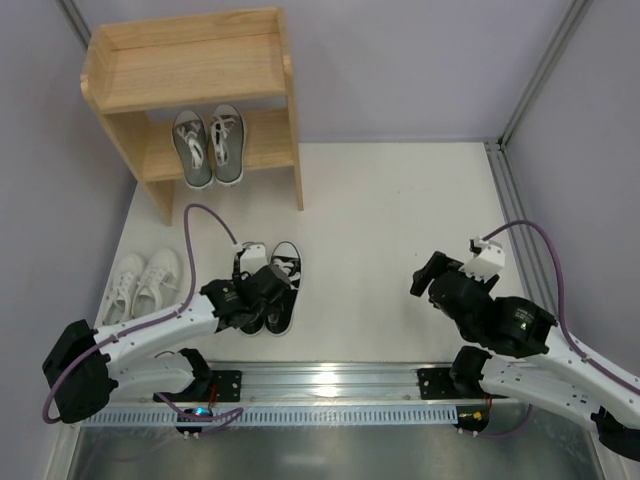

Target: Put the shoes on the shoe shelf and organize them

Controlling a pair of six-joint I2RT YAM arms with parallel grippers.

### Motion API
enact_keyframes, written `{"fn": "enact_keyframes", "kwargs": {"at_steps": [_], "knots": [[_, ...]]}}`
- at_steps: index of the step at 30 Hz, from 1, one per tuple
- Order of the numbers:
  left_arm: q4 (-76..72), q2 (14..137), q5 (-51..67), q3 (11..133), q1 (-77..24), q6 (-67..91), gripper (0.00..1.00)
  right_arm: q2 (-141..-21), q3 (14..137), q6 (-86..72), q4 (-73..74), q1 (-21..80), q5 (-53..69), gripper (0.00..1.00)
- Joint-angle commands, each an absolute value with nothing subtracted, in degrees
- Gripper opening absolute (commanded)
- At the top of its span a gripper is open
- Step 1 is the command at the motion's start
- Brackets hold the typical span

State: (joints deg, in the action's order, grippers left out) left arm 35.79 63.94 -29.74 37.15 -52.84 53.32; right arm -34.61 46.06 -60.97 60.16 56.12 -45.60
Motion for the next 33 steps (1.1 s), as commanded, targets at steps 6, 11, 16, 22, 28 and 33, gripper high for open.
{"fn": "enact_keyframes", "kwargs": {"at_steps": [6, 11, 16, 22, 28, 33], "knots": [[44.2, 61.0, -34.2, 48.6, -54.8, 58.0, 0.83, -38.6, 46.1, -59.6, 55.5, 56.1, -44.7, 0.97], [44.6, 64.7, -39.0, 52.9, -53.9, 52.4, 0.94, -40.3, 46.9, -58.2, 54.1, 56.0, -44.4, 0.97], [41.3, 71.0, -33.9, 53.5, -45.6, 45.1, 1.00, -41.3, 48.3, -57.5, 55.0, 56.0, -44.5, 0.97], [39.9, 76.1, -31.6, 54.1, -43.9, 42.5, 1.00, -40.1, 48.2, -57.0, 55.4, 56.0, -44.6, 0.97], [36.7, 76.7, -26.5, 52.5, -43.8, 41.2, 1.00, -40.5, 48.1, -56.4, 54.7, 56.0, -44.8, 0.97], [35.8, 77.4, -23.9, 50.0, -43.7, 41.8, 1.00, -41.3, 48.3, -56.2, 54.3, 56.0, -44.6, 0.97]]}}
